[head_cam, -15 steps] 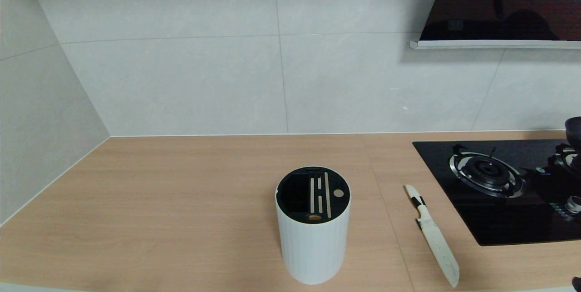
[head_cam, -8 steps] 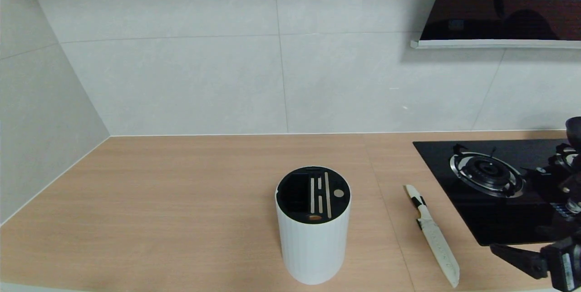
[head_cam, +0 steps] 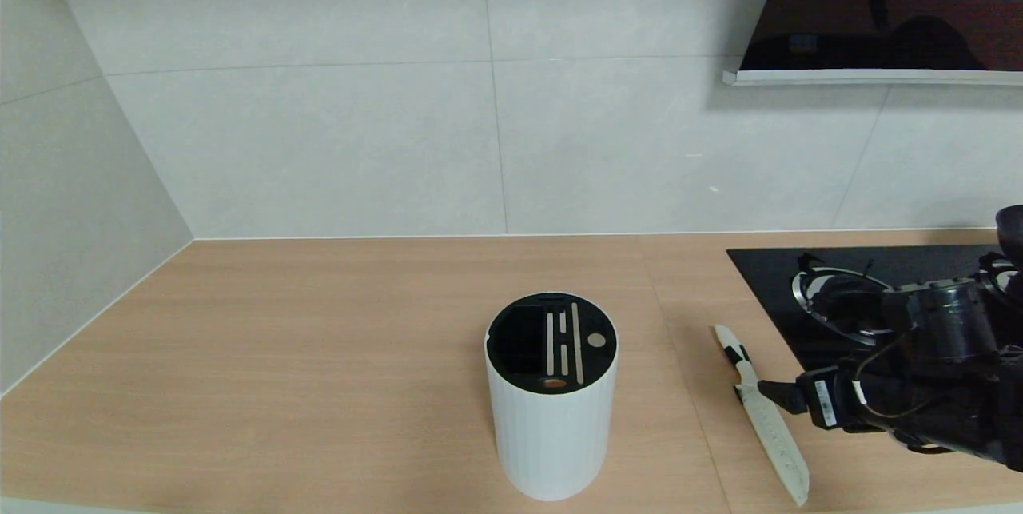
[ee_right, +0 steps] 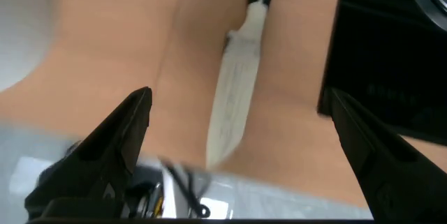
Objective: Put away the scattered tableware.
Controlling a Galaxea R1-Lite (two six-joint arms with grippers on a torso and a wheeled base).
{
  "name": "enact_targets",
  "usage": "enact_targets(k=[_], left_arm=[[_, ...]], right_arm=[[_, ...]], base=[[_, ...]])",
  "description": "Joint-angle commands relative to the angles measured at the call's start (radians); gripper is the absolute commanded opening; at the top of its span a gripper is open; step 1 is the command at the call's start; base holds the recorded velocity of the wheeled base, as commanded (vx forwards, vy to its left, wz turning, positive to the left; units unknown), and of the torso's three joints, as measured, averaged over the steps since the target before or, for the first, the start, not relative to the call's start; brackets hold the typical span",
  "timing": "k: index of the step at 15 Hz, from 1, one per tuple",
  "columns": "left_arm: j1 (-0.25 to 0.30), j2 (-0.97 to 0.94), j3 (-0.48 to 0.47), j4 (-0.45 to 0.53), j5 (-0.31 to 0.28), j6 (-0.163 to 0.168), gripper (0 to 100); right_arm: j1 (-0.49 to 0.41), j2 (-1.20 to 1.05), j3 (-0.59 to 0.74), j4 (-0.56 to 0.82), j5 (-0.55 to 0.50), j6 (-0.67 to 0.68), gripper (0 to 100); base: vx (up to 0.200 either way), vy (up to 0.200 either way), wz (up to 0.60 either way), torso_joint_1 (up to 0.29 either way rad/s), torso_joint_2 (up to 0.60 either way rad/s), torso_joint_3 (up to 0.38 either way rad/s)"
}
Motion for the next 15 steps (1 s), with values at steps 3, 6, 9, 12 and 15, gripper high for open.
enact_targets(k=[3,6,9,12,15], left_arm=[[0.000,0.002,0.000,-0.001,0.000,0.001,100],[0.000,0.002,0.000,0.000,0.000,0.001,100],[0.000,0.002,0.000,-0.001,0.000,0.001,100],[0.000,0.002,0.000,0.000,0.000,0.001,100],[0.000,0.002,0.000,-0.001,0.000,0.001,100]], right_arm=[[0.008,0.236,-0.013,-0.117,-0.048,0.061,100],[0.009,0.338,-0.013,-0.232,-0.047,0.109,100],[0.008,0.391,-0.013,-0.281,-0.048,0.123,100],[0.008,0.447,-0.037,-0.304,-0.047,0.144,100],[0.002,0.507,-0.039,-0.401,-0.048,0.164,100]], base=[[0.000,0.000,0.00,0.000,0.00,0.000],[0.000,0.000,0.00,0.000,0.00,0.000],[0.000,0.000,0.00,0.000,0.00,0.000],[0.000,0.000,0.00,0.000,0.00,0.000],[0.000,0.000,0.00,0.000,0.00,0.000]])
